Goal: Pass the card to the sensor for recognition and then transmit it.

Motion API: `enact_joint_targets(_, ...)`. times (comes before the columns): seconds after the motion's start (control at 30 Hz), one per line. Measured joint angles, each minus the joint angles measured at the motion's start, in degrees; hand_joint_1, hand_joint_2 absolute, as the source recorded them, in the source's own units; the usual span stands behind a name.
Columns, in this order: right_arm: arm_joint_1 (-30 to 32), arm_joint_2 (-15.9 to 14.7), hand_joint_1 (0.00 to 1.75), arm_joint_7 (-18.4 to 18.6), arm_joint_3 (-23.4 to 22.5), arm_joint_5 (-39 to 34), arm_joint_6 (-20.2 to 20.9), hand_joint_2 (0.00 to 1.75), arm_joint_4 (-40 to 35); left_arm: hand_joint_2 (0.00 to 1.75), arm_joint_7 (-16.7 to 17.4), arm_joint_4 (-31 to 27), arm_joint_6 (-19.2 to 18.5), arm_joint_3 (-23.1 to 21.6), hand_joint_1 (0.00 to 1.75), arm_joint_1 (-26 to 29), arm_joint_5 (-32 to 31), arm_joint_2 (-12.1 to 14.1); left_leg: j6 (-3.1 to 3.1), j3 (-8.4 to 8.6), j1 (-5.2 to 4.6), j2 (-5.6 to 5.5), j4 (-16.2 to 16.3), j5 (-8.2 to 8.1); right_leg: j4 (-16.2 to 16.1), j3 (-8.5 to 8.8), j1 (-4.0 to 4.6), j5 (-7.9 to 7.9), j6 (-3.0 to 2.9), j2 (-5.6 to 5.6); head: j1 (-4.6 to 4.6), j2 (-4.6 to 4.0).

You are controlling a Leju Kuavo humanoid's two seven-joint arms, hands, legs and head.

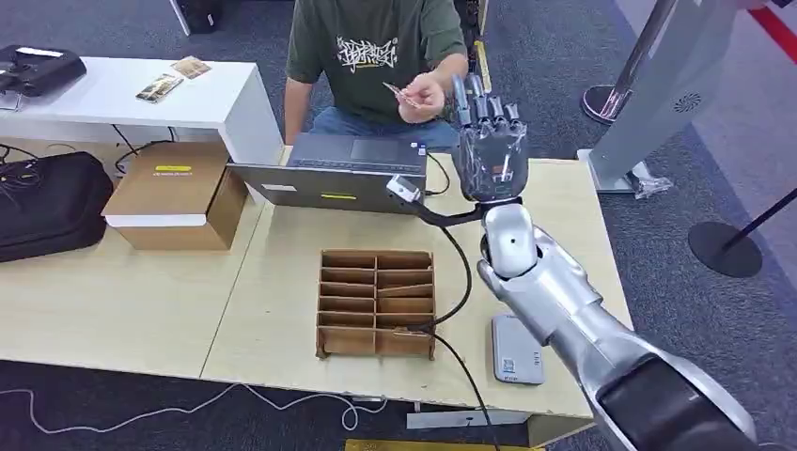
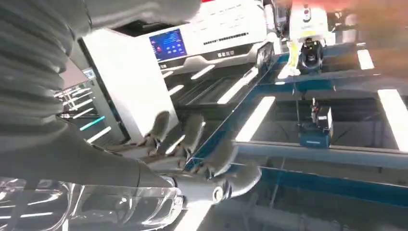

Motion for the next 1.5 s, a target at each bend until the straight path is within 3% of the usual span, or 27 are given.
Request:
enact_joint_targets(0.33, 0.0, 0.2, 0.0, 0.7, 0.2, 0.0, 0.0, 1.75, 0.0, 0.0, 0.0, 0.0, 0.0, 0.0, 0.0, 0.3, 0.2, 0.0, 0.0, 0.0, 0.0, 0.0, 0.0, 0.0, 0.0, 0.0, 0.0, 0.0, 0.0, 0.0, 0.0, 0.0)
enact_joint_targets(0.57, 0.0, -0.1, 0.0, 5.3, 3.3, 0.0, 0.0, 1.75, -2.1, 0.0, -0.2, 0.0, 0.0, 0.0, 0.0, 0.5, 0.7, 0.0, 0.0, 0.02, 0.0, 0.02, 0.0, 0.0, 0.0, -0.02, 0.0, 0.0, 0.0, 0.03, 0.0, 0.0)
enact_joint_targets(0.83, 0.3, -2.2, 0.0, 5.9, 6.9, 0.0, 0.0, 1.75, -2.4, 0.0, -0.3, 0.0, -0.3, 0.0, 0.0, 0.6, 1.6, 0.2, 0.0, 0.01, -0.01, 0.02, 0.0, 0.0, 0.0, -0.02, 0.0, 0.0, 0.0, 0.03, 0.0, 0.0)
enact_joint_targets(0.93, 0.8, -3.3, 0.0, 5.9, 8.0, 0.0, 0.0, 1.75, -2.6, 0.0, -0.3, 0.0, -0.3, 0.0, 0.0, 0.8, 2.1, 0.3, 0.0, 0.01, -0.01, 0.01, 0.0, 0.0, 0.0, -0.02, 0.0, 0.0, 0.0, 0.02, 0.0, 0.0)
enact_joint_targets(1.2, 3.9, -8.3, 0.0, 10.5, 10.8, 0.0, 0.0, 1.75, -7.2, 0.0, -0.7, 0.0, -0.3, 0.0, 0.0, 1.0, 3.2, 0.4, 0.01, 0.0, -0.01, 0.0, 0.0, -0.02, 0.0, -0.02, 0.0, 0.0, 0.0, 0.01, 0.02, 0.0)
enact_joint_targets(1.37, 7.4, -10.6, 0.0, 9.7, 10.8, 0.0, 0.0, 1.75, -11.7, 0.0, -1.1, 0.0, -0.3, 0.0, 0.0, 1.6, 4.2, 0.4, 0.01, 0.0, -0.01, 0.02, 0.0, -0.02, 0.0, -0.03, 0.0, 0.0, 0.0, 0.02, 0.0, 0.0)
enact_joint_targets(1.5, 9.5, -12.6, 0.0, 11.1, 10.8, 0.0, 0.0, 1.75, -14.8, 0.0, -1.2, 0.0, -0.3, 0.0, 0.0, 1.9, 4.2, 0.3, 0.01, -0.01, 0.0, 0.01, 0.0, -0.02, 0.0, -0.03, 0.0, -0.01, 0.0, 0.0, 0.0, 0.0)
